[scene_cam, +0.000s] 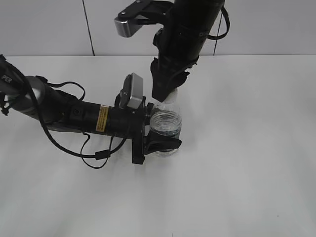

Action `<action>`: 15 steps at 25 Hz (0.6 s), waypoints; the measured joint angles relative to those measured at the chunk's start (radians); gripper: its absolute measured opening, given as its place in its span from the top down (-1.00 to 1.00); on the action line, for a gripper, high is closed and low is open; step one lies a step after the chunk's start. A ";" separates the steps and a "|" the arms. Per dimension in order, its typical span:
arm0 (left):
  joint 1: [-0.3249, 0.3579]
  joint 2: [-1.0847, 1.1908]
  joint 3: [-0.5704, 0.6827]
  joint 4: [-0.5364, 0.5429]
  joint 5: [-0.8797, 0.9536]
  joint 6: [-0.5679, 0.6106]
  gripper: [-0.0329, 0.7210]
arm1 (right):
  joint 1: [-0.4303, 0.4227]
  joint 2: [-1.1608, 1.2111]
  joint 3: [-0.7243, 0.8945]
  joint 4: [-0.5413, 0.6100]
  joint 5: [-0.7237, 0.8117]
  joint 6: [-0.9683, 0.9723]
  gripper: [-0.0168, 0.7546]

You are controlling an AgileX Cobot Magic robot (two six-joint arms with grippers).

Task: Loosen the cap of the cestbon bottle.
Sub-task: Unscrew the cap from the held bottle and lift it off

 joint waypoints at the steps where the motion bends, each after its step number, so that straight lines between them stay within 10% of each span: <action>1: 0.000 0.000 0.000 0.001 0.000 0.000 -0.16 | 0.000 0.000 0.000 0.002 0.000 -0.029 0.17; 15: 0.000 0.000 -0.002 0.006 -0.001 0.000 -0.16 | 0.000 0.000 0.000 0.012 0.003 -0.340 0.17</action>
